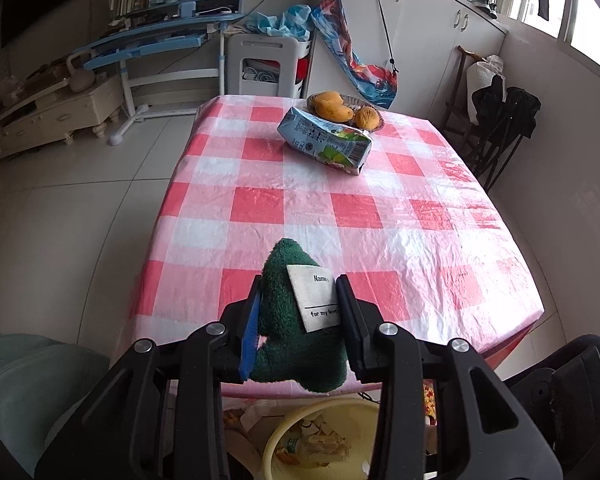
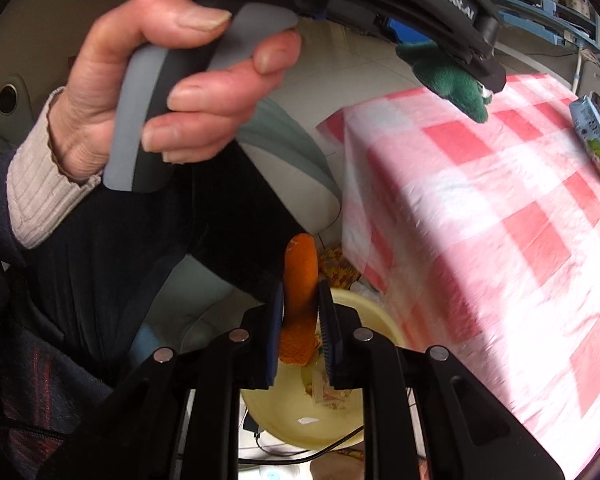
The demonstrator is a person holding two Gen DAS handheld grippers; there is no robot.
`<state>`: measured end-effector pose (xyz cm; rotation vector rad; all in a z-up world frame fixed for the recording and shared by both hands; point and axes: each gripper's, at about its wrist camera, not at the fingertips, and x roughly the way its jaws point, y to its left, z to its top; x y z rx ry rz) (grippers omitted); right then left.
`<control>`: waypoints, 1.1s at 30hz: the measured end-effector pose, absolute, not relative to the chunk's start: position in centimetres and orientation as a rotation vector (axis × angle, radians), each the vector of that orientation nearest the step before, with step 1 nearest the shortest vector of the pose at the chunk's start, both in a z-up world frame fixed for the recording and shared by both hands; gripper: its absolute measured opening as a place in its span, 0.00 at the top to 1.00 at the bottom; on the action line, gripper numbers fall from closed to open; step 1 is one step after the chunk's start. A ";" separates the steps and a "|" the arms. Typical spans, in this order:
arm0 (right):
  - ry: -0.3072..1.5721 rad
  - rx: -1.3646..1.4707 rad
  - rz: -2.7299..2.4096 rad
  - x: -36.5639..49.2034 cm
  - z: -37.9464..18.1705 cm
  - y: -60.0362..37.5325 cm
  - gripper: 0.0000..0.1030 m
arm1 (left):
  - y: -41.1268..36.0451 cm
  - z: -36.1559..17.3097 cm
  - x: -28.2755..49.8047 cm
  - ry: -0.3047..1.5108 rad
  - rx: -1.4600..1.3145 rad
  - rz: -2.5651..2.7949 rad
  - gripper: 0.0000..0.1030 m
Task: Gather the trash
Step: 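Carry the green plush toy and orange peel piece toward the yellow bucket, then open the right tool over the bucket while the left tool opens to drop the plush toy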
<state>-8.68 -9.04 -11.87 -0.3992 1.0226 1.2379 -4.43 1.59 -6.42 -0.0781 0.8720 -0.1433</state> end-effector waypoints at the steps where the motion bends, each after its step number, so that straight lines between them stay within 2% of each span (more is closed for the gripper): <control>1: 1.025 -0.402 1.235 -8.9 -12.0 -9.0 0.78 | 1.5 -6.6 -4.8 0.875 -0.076 -0.143 0.67; 5: 0.997 -0.389 1.198 -9.3 -11.7 -9.5 0.57 | 1.4 -7.3 -6.3 0.897 -0.071 -0.139 0.67; 7: 0.973 -0.383 1.165 -9.5 -11.3 -10.3 0.53 | 1.3 -7.8 -7.0 0.914 -0.070 -0.137 0.67; 9: 0.946 -0.413 1.084 -9.3 -11.2 -10.7 0.39 | 1.0 -8.5 -7.7 0.939 -0.067 -0.138 0.67; 10: 0.937 -0.436 1.027 -9.1 -11.3 -10.9 0.36 | 0.8 -8.9 -8.2 0.953 -0.062 -0.135 0.67; 18: 0.888 -0.463 0.701 -6.4 -11.1 -13.8 0.25 | -0.6 -14.2 -11.4 1.210 -0.130 -0.204 0.66; 20: 0.883 -0.435 0.664 -5.7 -10.9 -14.7 0.24 | -1.4 -15.1 -12.2 1.254 -0.116 -0.222 0.61; 21: 0.882 -0.419 0.649 -5.4 -10.8 -15.1 0.24 | -1.6 -15.2 -12.5 1.254 -0.106 -0.217 0.60; 23: 0.879 -0.405 0.632 -5.0 -10.6 -15.4 0.22 | -1.7 -14.8 -12.8 1.228 -0.104 -0.204 0.46; 25: 0.874 -0.406 0.632 -4.8 -10.5 -15.6 0.21 | -1.1 -14.1 -12.8 1.182 -0.124 -0.172 0.37; 33: 0.860 -0.451 0.668 -6.6 -10.6 -14.6 0.16 | 0.9 -12.9 -12.0 1.063 -0.183 -0.039 0.30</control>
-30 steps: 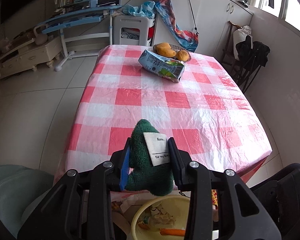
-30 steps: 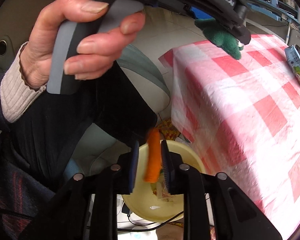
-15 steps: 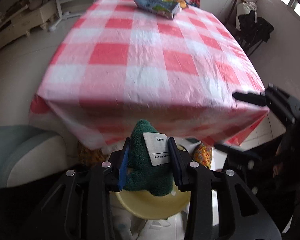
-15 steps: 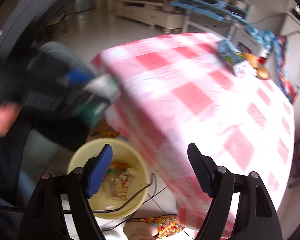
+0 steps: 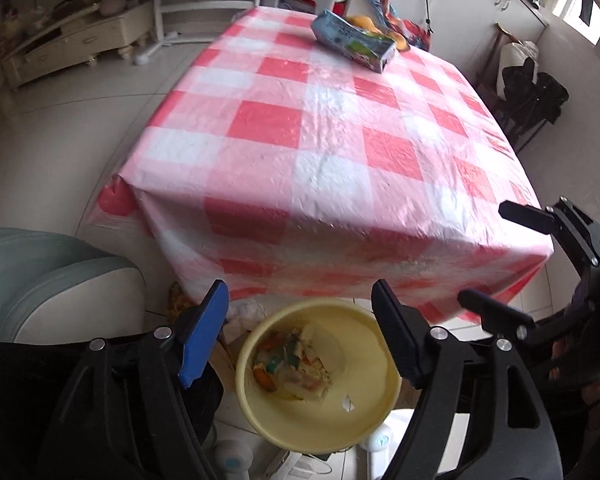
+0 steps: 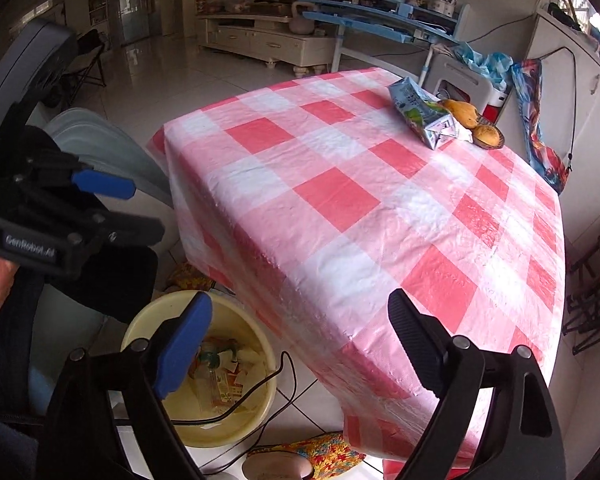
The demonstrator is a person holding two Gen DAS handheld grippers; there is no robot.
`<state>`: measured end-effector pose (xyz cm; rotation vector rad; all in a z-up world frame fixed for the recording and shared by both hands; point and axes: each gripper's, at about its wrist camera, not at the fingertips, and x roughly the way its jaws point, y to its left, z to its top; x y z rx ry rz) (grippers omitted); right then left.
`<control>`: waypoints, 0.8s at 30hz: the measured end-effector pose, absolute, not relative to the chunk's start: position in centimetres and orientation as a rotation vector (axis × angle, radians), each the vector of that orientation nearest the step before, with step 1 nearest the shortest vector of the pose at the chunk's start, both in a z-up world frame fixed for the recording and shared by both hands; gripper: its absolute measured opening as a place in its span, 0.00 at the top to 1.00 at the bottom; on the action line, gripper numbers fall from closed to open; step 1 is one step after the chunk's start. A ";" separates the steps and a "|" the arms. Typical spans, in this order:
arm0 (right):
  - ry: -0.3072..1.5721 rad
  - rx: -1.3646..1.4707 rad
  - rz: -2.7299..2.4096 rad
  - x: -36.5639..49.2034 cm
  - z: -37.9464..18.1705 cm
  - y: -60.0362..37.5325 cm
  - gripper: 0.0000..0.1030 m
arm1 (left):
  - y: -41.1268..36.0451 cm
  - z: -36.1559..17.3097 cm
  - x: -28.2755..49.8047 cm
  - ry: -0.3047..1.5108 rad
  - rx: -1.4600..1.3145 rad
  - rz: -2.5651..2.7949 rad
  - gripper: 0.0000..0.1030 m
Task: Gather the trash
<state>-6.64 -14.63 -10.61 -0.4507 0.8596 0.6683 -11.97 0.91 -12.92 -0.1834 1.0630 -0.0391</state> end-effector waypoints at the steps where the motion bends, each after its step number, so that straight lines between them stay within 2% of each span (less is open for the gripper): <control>1: 0.857 -0.459 0.672 -6.7 -10.7 -14.4 0.16 | 1.0 -12.8 -12.0 1.052 -0.178 -0.031 0.29; 8: 0.857 -0.500 0.690 -7.2 -11.3 -13.7 0.15 | 1.8 -12.1 -12.2 1.005 -0.210 -0.015 0.24; 24: 0.839 -0.548 0.702 -8.1 -12.0 -12.1 0.14 | 1.6 -12.1 -12.3 1.002 -0.206 -0.035 0.23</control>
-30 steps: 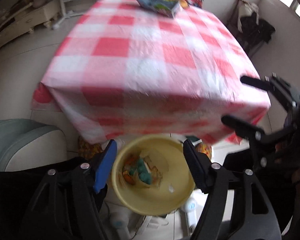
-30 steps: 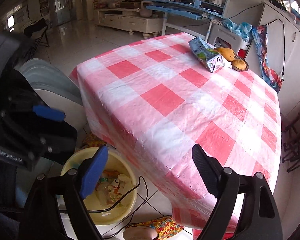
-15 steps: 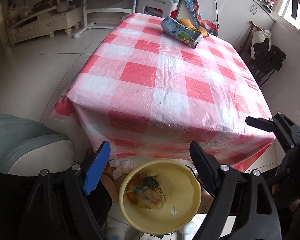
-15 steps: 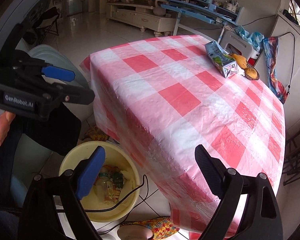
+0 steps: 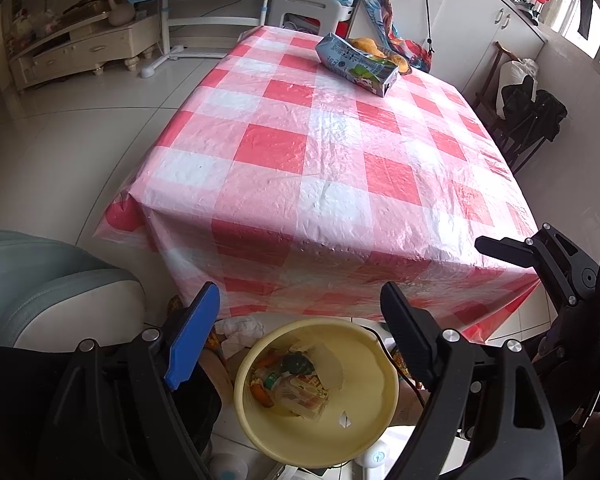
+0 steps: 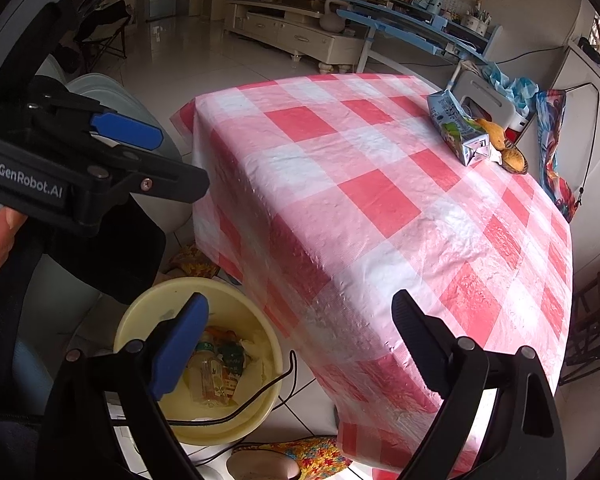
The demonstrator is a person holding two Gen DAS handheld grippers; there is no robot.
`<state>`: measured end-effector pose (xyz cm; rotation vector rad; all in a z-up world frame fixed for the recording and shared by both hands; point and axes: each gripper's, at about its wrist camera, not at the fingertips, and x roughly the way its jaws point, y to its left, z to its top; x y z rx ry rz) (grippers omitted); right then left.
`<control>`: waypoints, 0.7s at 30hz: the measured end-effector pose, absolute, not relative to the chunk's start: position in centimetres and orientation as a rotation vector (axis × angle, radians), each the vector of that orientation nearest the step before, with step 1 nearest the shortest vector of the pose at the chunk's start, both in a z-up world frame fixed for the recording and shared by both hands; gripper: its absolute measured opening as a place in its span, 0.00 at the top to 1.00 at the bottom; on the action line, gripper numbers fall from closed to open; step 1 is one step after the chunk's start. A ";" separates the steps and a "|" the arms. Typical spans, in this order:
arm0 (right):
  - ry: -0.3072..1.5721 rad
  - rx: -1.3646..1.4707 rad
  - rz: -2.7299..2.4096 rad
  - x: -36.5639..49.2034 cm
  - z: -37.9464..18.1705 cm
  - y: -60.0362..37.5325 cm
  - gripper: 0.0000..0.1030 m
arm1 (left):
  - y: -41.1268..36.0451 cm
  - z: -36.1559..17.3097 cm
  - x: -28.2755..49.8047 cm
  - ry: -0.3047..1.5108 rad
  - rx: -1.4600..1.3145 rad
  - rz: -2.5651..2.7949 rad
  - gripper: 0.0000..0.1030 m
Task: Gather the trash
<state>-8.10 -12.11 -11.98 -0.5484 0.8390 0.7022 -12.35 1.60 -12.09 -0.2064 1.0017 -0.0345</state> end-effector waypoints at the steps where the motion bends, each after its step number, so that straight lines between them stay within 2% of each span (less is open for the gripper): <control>1: 0.839 -0.549 0.702 -8.1 -12.0 -12.1 0.14 | 1.6 -12.1 -12.3 1.002 -0.205 -0.034 0.23; 21: 0.832 -0.560 0.707 -8.3 -11.9 -11.7 0.13 | 1.2 -12.3 -12.4 1.006 -0.195 -0.037 0.23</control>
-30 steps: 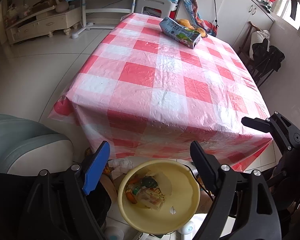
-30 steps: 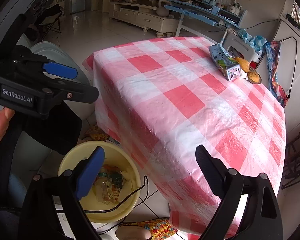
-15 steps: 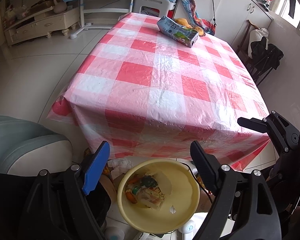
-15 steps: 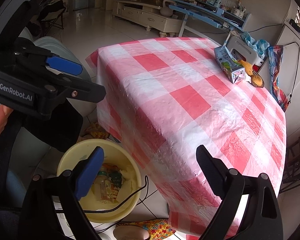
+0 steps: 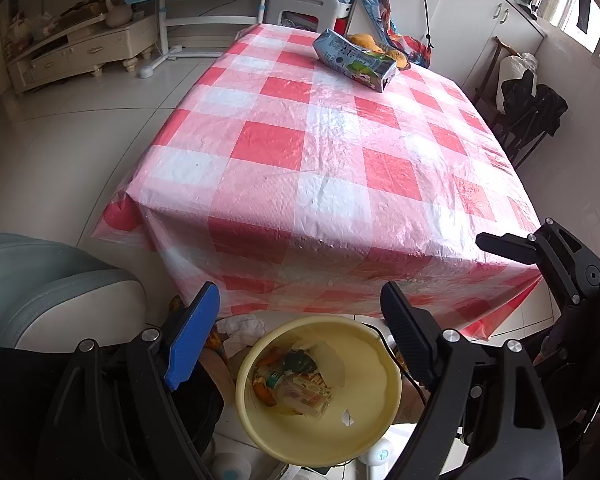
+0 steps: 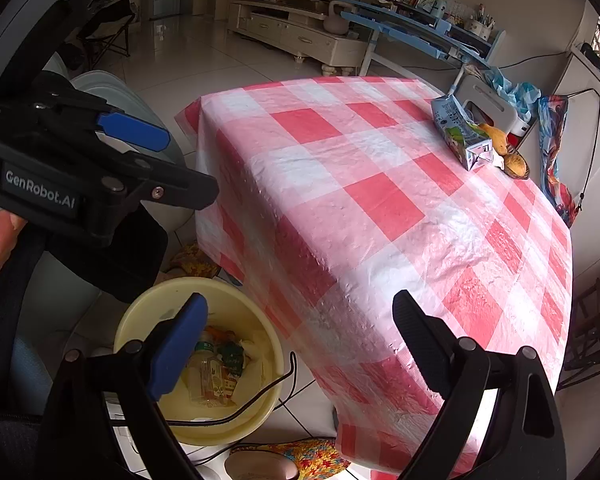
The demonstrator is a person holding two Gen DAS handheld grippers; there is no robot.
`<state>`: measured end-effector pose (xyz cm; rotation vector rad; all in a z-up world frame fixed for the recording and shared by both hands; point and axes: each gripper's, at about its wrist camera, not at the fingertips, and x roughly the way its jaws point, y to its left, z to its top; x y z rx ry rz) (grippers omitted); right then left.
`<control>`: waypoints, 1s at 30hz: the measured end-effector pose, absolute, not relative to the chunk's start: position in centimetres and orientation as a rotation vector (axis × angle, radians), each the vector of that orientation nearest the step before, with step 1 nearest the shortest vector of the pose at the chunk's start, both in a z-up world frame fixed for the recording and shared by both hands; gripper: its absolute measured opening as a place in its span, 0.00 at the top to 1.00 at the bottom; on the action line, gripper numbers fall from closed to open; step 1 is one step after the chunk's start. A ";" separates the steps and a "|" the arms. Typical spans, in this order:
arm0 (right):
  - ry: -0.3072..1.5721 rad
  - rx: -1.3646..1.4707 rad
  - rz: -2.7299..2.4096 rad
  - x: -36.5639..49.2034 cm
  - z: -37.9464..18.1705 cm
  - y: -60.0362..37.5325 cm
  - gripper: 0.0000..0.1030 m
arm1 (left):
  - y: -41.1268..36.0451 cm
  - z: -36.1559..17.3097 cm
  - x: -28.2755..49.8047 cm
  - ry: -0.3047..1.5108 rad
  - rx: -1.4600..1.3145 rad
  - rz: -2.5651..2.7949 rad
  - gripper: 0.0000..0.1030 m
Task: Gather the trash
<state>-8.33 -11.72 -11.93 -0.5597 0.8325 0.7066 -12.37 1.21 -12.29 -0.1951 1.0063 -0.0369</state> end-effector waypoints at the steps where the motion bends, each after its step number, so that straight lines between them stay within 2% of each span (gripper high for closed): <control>1: 0.832 -0.560 0.707 -8.3 -11.9 -11.7 0.13 | 1.2 -12.3 -12.4 1.006 -0.195 -0.037 0.23; 22: 0.828 -0.555 0.710 -8.3 -11.7 -11.6 0.12 | 1.1 -12.1 -12.2 1.000 -0.210 -0.047 0.23; 30: 0.825 -0.514 0.700 -8.1 -10.7 -12.1 0.12 | 1.6 -7.6 -6.1 0.912 -0.209 -0.052 0.23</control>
